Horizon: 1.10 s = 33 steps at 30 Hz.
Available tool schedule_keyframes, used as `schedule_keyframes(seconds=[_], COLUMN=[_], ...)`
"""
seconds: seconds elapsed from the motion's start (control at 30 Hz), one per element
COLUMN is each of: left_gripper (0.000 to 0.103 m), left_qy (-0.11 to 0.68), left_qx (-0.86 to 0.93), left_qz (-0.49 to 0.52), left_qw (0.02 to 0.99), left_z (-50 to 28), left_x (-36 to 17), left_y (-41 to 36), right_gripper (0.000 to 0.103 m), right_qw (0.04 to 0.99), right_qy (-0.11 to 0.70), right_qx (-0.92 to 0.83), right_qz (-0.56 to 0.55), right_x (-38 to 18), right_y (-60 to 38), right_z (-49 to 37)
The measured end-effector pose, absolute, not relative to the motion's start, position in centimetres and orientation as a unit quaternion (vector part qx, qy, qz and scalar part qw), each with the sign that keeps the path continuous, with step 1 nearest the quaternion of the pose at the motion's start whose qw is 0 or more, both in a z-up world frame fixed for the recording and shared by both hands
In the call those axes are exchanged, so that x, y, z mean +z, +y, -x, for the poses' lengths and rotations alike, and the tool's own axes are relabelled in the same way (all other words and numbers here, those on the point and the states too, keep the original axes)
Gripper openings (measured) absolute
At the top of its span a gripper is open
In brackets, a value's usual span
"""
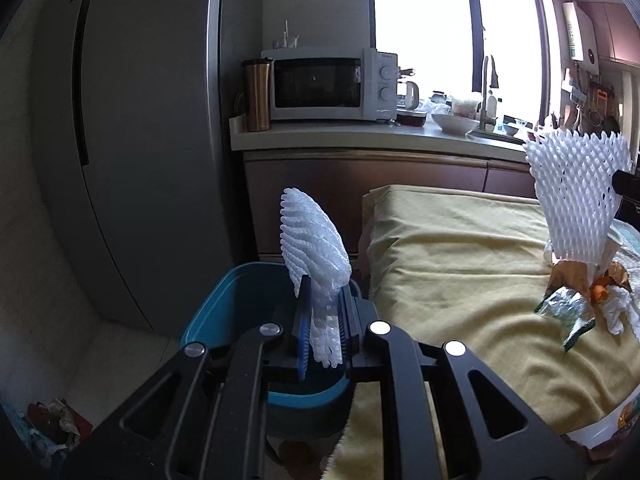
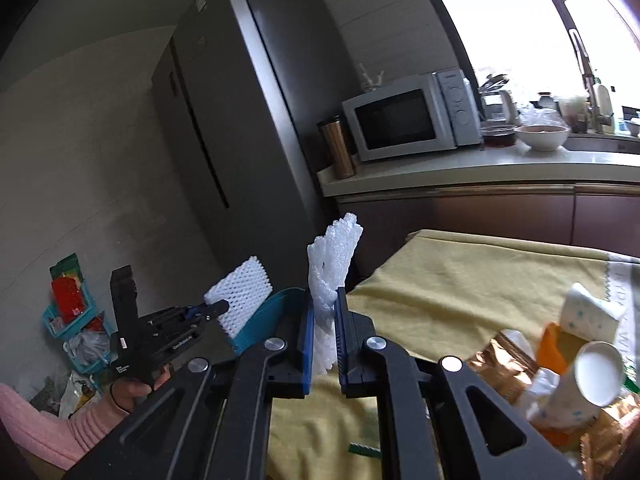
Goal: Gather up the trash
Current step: 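Lift the foam nets and carry both tools over the blue bin, then open both tools to drop the foam nets into the blue bin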
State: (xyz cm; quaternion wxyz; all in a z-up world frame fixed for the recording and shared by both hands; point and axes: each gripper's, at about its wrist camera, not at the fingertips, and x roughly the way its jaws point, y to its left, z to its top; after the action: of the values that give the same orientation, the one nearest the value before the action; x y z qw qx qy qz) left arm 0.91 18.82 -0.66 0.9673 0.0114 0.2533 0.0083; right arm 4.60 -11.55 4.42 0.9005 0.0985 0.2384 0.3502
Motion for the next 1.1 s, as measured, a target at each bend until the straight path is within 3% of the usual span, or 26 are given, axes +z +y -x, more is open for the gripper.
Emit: schedule_keyframes(seconds=[0.83,0.87,0.93,0.97,1.1], left_gripper=[0.015,0.015,0.030,0.033,0.035], left_qy=[0.351,0.354,0.360,0.362,0.370], left_qx=[0.046,0.047,0.054,0.055,0.059], left_qz=[0.053,0.057,0.060,0.064,0.083], left_qw=[0.934,0.932,0.930,0.928,0.923], left_z=[-8.7,-9.0,-9.4,-9.6,-10.3], left_x=[-9.2,-9.4,-9.9,-10.1,-10.8], left_y=[25.2,25.4,25.6,25.8,26.3], right_gripper=[0.010,0.011,0.014,0.014,0.020], right_qw=[0.811,0.810,0.805,0.804,0.803], right_qy=[0.428,0.432,0.446,0.450,0.461], right_qx=[0.386,0.383,0.379,0.376,0.366], right_qz=[-0.105,-0.103,-0.098,-0.098,-0.094], right_x=[-4.2,-4.5,-5.0,-5.2,-5.9], right_y=[8.8,9.1,9.8,10.1,10.7], right_z=[-17.1,-17.2,-17.6,-17.7,-17.8])
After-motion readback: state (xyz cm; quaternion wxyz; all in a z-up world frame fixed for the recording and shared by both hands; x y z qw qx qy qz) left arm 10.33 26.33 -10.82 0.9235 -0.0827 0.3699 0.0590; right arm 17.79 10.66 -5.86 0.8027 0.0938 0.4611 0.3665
